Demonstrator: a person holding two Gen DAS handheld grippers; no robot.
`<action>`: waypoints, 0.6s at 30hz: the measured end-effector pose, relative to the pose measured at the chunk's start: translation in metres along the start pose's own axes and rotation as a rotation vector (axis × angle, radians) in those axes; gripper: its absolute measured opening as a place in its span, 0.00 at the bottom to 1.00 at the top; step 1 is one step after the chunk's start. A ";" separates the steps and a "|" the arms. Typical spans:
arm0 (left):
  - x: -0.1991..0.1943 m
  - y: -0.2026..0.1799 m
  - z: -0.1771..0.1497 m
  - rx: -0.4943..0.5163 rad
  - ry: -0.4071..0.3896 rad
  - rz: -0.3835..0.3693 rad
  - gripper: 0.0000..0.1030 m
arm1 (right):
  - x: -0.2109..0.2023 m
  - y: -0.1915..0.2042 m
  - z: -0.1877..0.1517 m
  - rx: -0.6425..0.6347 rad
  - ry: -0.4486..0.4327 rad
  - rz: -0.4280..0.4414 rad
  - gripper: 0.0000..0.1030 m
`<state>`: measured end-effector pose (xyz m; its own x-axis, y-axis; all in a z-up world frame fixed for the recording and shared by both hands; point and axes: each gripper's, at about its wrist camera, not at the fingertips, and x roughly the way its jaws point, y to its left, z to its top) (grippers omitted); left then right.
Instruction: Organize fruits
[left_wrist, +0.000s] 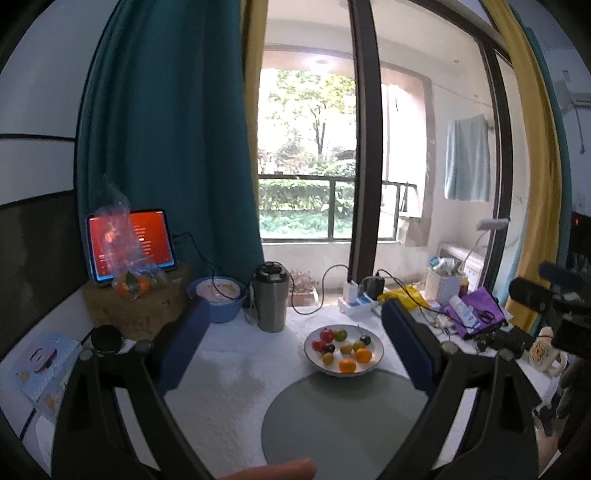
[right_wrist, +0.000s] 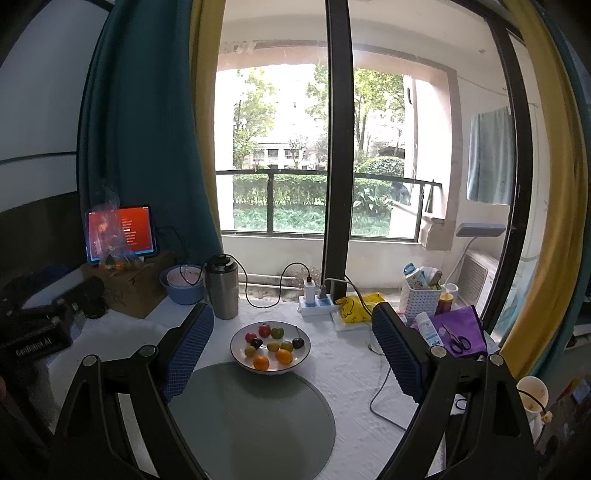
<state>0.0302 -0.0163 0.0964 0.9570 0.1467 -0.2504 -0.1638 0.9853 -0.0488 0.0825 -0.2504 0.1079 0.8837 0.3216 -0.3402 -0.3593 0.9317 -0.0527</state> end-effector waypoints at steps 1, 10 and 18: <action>0.000 0.001 0.000 -0.003 -0.001 0.000 0.92 | 0.001 0.000 0.000 0.000 0.002 -0.001 0.87; -0.001 -0.001 -0.001 0.000 -0.001 -0.020 0.92 | 0.002 -0.003 -0.001 0.005 0.007 -0.002 0.87; -0.001 -0.004 -0.001 -0.002 -0.003 -0.005 0.92 | 0.005 -0.008 -0.004 0.018 0.015 -0.012 0.87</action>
<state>0.0295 -0.0201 0.0961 0.9585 0.1418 -0.2474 -0.1591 0.9859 -0.0516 0.0890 -0.2571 0.1032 0.8833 0.3080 -0.3534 -0.3430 0.9385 -0.0395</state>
